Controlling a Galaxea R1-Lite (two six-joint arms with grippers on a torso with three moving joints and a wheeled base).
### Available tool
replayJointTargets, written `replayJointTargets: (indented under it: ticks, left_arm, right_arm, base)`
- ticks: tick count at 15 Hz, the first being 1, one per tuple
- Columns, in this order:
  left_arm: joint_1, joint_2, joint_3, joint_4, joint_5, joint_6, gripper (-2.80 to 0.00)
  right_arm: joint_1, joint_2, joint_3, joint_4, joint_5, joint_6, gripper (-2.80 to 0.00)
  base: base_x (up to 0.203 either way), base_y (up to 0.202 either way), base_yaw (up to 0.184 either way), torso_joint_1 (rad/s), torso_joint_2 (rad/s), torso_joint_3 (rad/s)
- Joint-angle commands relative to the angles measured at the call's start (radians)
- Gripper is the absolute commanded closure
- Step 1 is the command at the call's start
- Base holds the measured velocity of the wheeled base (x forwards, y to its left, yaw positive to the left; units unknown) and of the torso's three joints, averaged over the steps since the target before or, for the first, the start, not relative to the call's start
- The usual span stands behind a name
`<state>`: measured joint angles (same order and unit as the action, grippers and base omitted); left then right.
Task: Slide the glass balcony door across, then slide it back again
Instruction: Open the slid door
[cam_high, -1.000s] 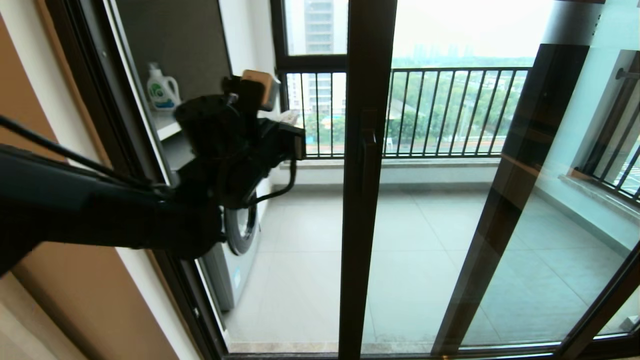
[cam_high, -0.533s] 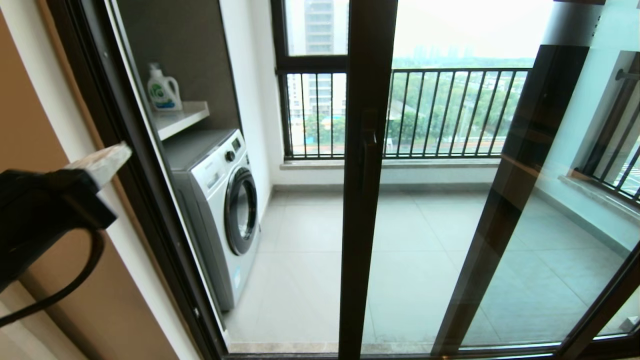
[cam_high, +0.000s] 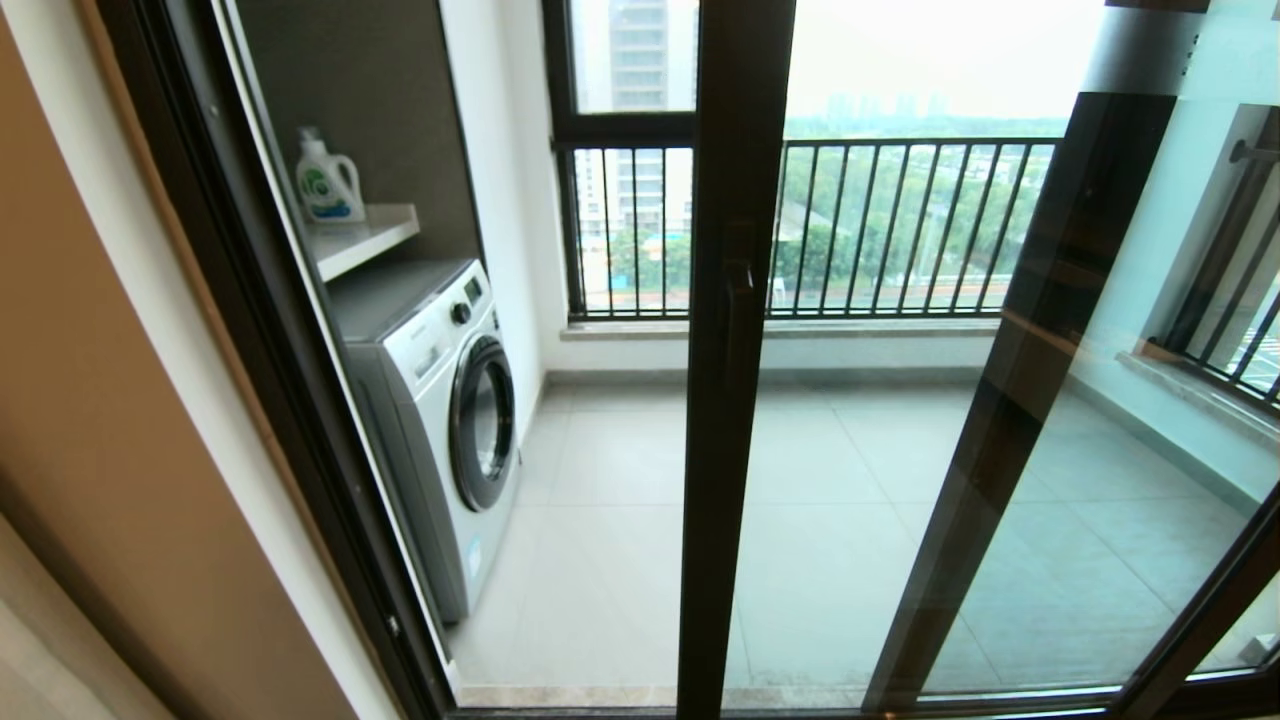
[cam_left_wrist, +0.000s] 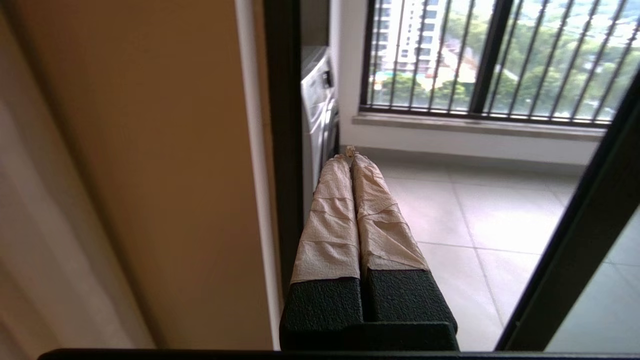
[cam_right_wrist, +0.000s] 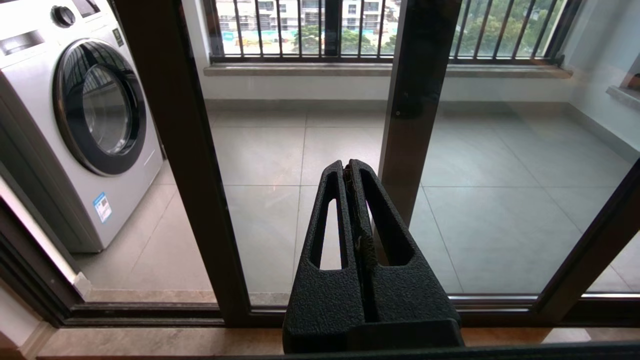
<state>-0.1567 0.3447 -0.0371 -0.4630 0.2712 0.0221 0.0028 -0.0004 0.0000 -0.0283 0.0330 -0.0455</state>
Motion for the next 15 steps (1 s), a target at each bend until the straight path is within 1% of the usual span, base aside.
replayJointTargets:
  ticks: [1, 2, 3, 4, 5, 6, 7, 8, 9, 10, 11, 12, 13, 14, 15]
  left_arm:
    - [0.012, -0.059, 0.026, 0.008, 0.11, 0.0, 0.0]
    - [0.033, -0.057, 0.021, 0.009, 0.143, -0.005, 0.0]
    - [0.042, -0.056, 0.036, 0.01, 0.152, -0.012, 0.0]
    - [0.043, -0.056, 0.036, 0.003, 0.172, -0.014, 0.0]
    - [0.046, -0.056, 0.034, -0.01, 0.206, -0.014, 0.0]
    - [0.074, -0.058, 0.034, -0.035, 0.223, -0.01, 0.0]
    - [0.123, -0.077, 0.034, -0.04, 0.225, -0.006, 0.0]
    - [0.17, -0.112, 0.035, -0.037, 0.219, 0.012, 0.0]
    - [0.185, -0.146, 0.036, -0.032, 0.208, 0.027, 0.0]
    - [0.177, -0.194, 0.037, -0.014, 0.185, 0.026, 0.0]
    - [0.169, -0.265, 0.037, 0.062, 0.106, 0.017, 0.0]
    - [0.164, -0.325, 0.033, 0.167, -0.015, -0.002, 0.0]
    - [0.16, -0.349, 0.033, 0.253, -0.157, -0.021, 0.0]
    - [0.157, -0.348, 0.032, 0.37, -0.288, -0.033, 0.0]
    - [0.155, -0.343, 0.025, 0.437, -0.341, -0.057, 0.0]
  right_arm:
    - [0.0, 0.0, 0.012, -0.001, -0.001, 0.0, 0.0]
    - [0.0, 0.0, 0.012, -0.001, 0.001, 0.0, 0.0]
    - [0.0, 0.0, 0.012, -0.001, 0.0, 0.0, 0.0]
    - [0.0, 0.0, 0.012, -0.001, 0.001, 0.0, 0.0]
    - [0.0, 0.0, 0.012, -0.001, 0.001, 0.0, 0.0]
    - [0.0, 0.0, 0.012, -0.001, 0.001, 0.0, 0.0]
    - [0.0, 0.0, 0.012, -0.001, 0.001, 0.0, 0.0]
    - [0.0, 0.0, 0.012, -0.001, -0.001, 0.001, 0.0]
    - [0.0, 0.0, 0.012, -0.001, 0.001, 0.0, 0.0]
    - [0.0, 0.0, 0.012, -0.001, 0.001, 0.0, 0.0]
    - [0.0, 0.0, 0.012, -0.001, 0.001, 0.001, 0.0]
    - [0.0, 0.0, 0.012, -0.001, 0.001, 0.001, 0.0]
    - [0.0, 0.0, 0.012, -0.001, 0.001, 0.001, 0.0]
    - [0.0, 0.0, 0.012, -0.001, 0.001, 0.001, 0.0]
    - [0.0, 0.0, 0.012, -0.001, 0.001, 0.001, 0.0]
  base:
    - [0.0, 0.0, 0.0, 0.0, 0.0, 0.0]
    - [0.0, 0.0, 0.0, 0.0, 0.0, 0.0]
    - [0.0, 0.0, 0.0, 0.0, 0.0, 0.0]
    - [0.0, 0.0, 0.0, 0.0, 0.0, 0.0]
    - [0.0, 0.0, 0.0, 0.0, 0.0, 0.0]
    - [0.0, 0.0, 0.0, 0.0, 0.0, 0.0]
    - [0.0, 0.0, 0.0, 0.0, 0.0, 0.0]
    - [0.0, 0.0, 0.0, 0.0, 0.0, 0.0]
    - [0.0, 0.0, 0.0, 0.0, 0.0, 0.0]
    - [0.0, 0.0, 0.0, 0.0, 0.0, 0.0]
    - [0.0, 0.0, 0.0, 0.0, 0.0, 0.0]
    - [0.0, 0.0, 0.0, 0.0, 0.0, 0.0]
    - [0.0, 0.0, 0.0, 0.0, 0.0, 0.0]
    - [0.0, 0.0, 0.0, 0.0, 0.0, 0.0]
    - [0.0, 0.0, 0.0, 0.0, 0.0, 0.0]
